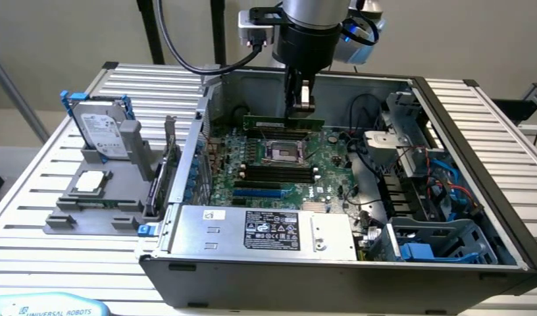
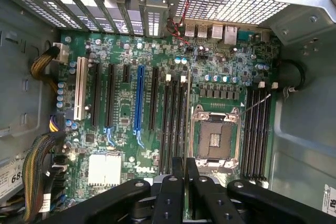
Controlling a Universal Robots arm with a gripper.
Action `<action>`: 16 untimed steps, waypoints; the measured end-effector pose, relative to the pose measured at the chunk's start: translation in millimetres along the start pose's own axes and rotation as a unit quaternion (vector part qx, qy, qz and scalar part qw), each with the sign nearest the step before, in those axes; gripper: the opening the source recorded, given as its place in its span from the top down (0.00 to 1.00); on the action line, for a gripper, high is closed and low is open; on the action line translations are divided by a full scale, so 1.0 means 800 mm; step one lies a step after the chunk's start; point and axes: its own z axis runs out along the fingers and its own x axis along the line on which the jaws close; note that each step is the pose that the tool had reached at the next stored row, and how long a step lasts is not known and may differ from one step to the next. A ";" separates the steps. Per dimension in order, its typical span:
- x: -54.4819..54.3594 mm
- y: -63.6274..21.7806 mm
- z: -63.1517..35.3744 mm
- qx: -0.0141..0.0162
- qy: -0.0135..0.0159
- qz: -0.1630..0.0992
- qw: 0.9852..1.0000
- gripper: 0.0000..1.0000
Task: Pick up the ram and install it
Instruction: 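Insert the ram into the slot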
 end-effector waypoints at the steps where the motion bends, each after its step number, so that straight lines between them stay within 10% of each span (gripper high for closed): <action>1: 0.000 0.000 0.000 0.000 0.000 0.000 1.000 0.86; 16: 0.001 -0.001 0.015 0.000 0.000 0.000 1.000 0.86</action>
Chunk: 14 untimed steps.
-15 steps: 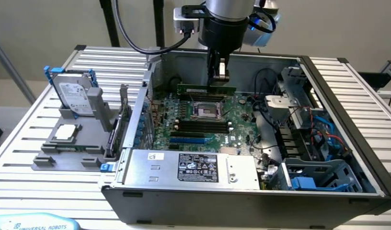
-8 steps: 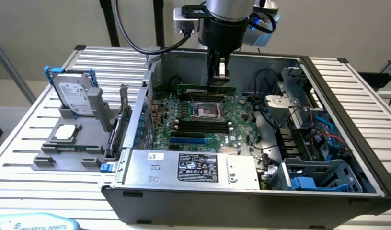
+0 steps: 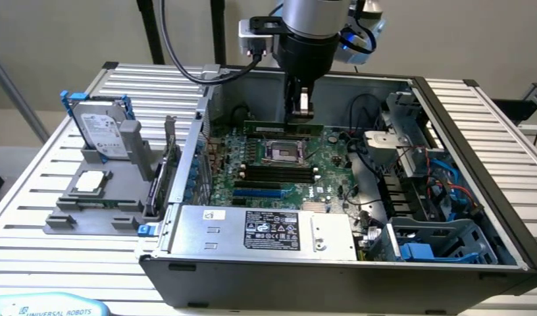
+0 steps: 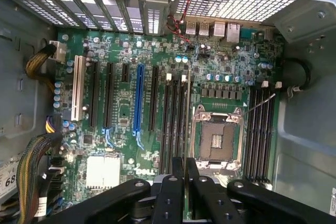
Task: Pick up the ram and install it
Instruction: 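Insert the ram into the slot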
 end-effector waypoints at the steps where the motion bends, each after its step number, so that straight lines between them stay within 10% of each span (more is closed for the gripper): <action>1: 0.000 0.000 0.002 0.000 0.000 0.000 1.000 0.86; 14: 0.004 -0.001 0.032 0.001 0.000 0.008 1.000 0.86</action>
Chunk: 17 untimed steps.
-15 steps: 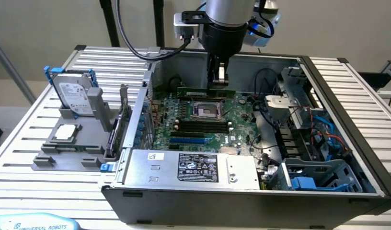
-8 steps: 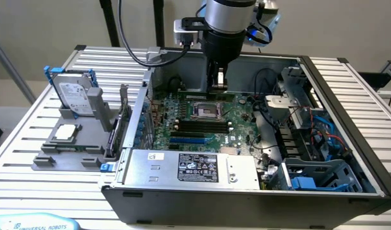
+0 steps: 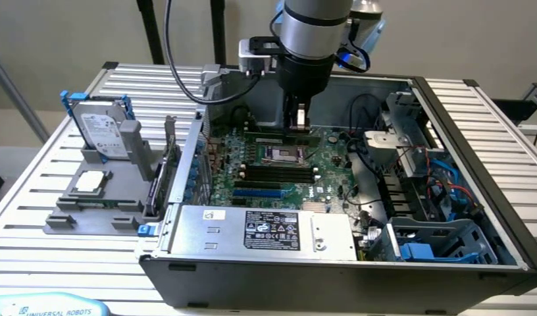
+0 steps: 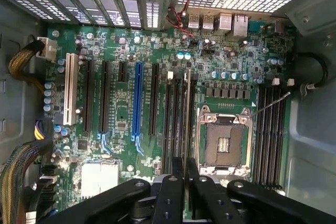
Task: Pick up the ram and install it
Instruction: 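Insert the ram into the slot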
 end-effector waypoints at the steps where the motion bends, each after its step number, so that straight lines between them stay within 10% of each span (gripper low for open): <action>1: 0.000 0.000 0.002 0.000 0.000 0.000 1.000 0.86; 17: 0.005 -0.002 0.036 0.002 0.005 0.004 1.000 0.86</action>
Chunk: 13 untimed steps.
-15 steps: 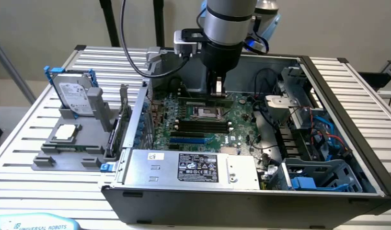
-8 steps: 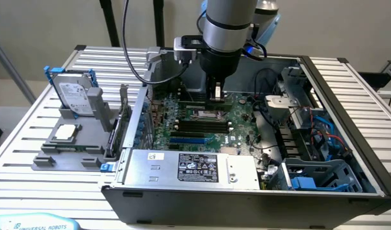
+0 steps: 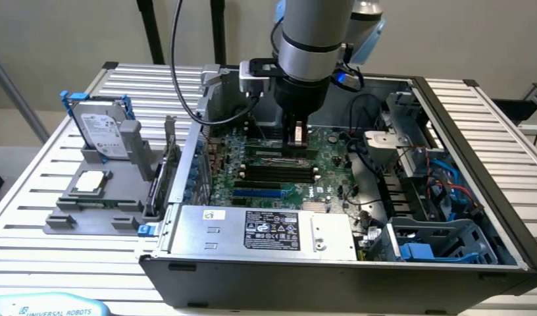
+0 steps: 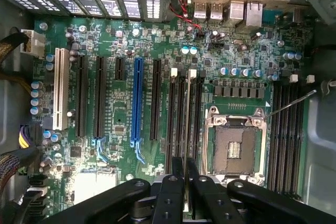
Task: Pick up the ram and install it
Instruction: 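Insert the ram into the slot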
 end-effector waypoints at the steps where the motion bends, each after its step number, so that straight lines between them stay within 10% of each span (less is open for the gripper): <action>1: 0.000 0.000 0.001 0.000 0.001 0.000 1.000 0.86; 13: 0.004 -0.001 0.018 0.009 0.017 0.005 1.000 0.86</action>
